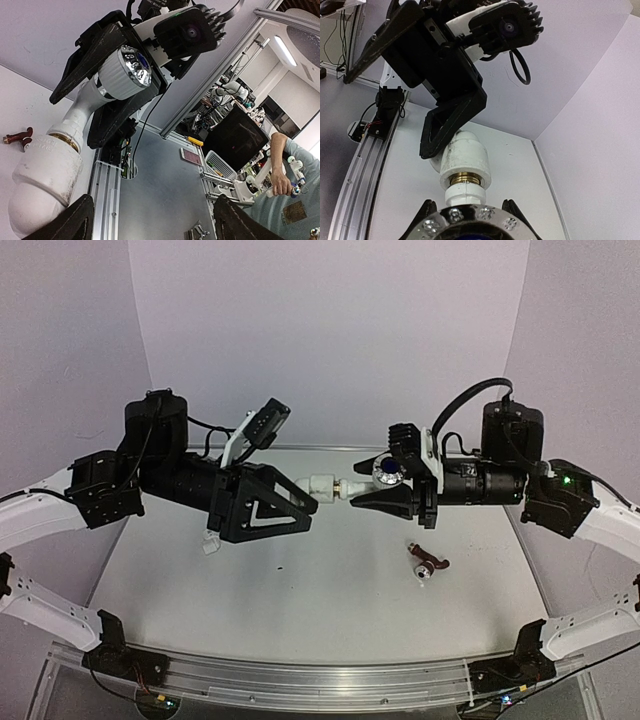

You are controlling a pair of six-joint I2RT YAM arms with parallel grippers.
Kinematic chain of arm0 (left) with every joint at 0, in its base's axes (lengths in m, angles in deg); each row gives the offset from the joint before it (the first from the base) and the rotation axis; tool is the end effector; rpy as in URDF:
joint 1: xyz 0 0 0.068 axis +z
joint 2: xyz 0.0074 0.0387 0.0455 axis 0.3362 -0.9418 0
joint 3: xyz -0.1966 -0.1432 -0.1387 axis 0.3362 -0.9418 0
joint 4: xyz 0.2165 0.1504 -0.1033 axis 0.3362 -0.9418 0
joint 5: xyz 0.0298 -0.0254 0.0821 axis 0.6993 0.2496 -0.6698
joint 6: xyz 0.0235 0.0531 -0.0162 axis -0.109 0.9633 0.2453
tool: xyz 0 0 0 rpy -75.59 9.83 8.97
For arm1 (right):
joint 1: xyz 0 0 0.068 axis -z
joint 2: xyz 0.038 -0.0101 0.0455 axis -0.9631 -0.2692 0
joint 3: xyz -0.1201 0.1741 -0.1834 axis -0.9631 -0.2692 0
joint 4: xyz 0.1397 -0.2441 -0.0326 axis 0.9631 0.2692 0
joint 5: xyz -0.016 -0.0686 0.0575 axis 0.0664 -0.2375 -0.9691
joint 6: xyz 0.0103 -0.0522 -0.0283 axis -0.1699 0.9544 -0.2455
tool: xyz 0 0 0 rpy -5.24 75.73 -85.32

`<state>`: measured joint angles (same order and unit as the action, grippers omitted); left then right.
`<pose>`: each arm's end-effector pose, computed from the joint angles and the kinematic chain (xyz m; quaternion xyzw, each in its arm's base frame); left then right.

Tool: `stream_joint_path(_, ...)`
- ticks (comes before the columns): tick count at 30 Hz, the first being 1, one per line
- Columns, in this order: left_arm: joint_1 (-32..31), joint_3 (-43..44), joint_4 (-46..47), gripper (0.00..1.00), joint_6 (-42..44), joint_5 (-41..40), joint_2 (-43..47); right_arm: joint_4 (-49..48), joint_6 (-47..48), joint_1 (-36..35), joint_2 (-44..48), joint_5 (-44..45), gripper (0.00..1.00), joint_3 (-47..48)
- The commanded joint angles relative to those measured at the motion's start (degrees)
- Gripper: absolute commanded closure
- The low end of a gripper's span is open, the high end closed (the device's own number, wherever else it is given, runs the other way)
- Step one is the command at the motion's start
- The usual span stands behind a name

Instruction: Install the water faucets

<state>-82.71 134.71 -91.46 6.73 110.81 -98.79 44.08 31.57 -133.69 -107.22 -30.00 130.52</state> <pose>0.1069 -0.2737 0.4165 0.4344 0.6015 -0.6197 0.2558 0.1275 0.2513 0.4238 -0.6285 0.3956 0.2964 0.6005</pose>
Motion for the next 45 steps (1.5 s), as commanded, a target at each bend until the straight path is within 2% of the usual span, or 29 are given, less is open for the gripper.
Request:
stream_joint_path(1,0.01,-1.01,-0.21,0.13,0.55,-2.89,1.86,-6.59,-3.32,-0.18,0.72,-1.94,1.0,3.55)
stream_joint_path(3,0.04,-1.05,-0.42,0.06,0.64,-3.33,1.91,-6.68,-3.72,-0.12,0.8,-2.61,1.0,3.79)
stream_joint_path(6,0.06,-0.95,-1.07,0.0,0.81,-4.53,1.79,-6.81,-4.5,-0.13,0.9,-3.27,1.0,3.91)
stream_joint_path(27,0.05,-0.62,-1.93,0.0,1.2,-7.07,2.46,-7.34,-8.89,-0.15,1.77,-11.43,1.0,4.46)
stream_joint_path(45,0.05,-0.11,3.92,0.0,-0.39,-2.41,3.62,-4.36,-6.28,-0.13,2.04,-11.79,1.0,0.5)
